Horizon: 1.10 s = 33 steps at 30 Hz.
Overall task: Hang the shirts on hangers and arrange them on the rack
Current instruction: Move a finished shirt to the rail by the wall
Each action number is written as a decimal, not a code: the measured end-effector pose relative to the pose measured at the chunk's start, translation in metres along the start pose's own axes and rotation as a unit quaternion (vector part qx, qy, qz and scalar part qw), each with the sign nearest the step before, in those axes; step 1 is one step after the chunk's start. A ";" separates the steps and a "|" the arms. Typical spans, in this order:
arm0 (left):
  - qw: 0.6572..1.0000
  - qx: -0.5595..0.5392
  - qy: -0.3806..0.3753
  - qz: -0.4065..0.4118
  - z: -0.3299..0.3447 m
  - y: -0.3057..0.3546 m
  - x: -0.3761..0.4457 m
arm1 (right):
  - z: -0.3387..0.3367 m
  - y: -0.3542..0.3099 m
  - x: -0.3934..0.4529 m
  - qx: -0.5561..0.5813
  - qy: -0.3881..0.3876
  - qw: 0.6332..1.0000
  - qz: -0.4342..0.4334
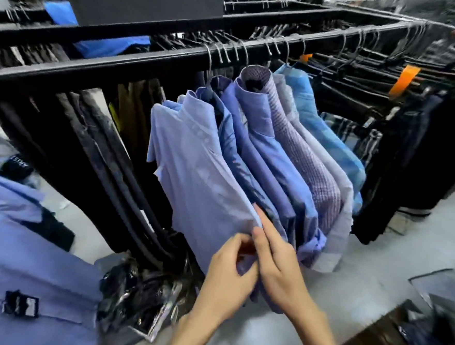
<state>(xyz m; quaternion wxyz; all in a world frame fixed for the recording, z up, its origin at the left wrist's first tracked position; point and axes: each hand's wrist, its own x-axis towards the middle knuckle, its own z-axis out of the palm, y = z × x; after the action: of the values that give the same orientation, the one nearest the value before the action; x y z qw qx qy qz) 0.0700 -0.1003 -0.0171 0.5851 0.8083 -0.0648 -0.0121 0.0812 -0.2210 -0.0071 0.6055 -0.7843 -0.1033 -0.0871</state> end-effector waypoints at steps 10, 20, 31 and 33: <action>0.993 0.021 0.077 -0.084 0.014 -0.025 -0.057 | -0.005 0.029 -0.051 -0.076 -0.163 0.983 0.035; 0.987 0.078 0.111 -0.086 -0.022 -0.037 -0.129 | 0.034 0.020 -0.106 -0.095 -0.191 0.977 0.021; 0.980 0.087 0.180 -0.010 -0.027 -0.029 -0.196 | 0.034 -0.008 -0.162 -0.053 0.007 0.997 -0.049; 0.977 0.084 0.194 0.007 -0.025 -0.028 -0.205 | 0.029 -0.014 -0.166 -0.052 -0.005 0.997 -0.056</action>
<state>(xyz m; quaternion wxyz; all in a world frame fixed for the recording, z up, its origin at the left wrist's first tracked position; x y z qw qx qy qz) -0.1283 -0.0439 -0.0473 0.5163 0.8412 0.0434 0.1545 -0.0824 -0.1992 -0.0452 0.5576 -0.8081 -0.1455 -0.1223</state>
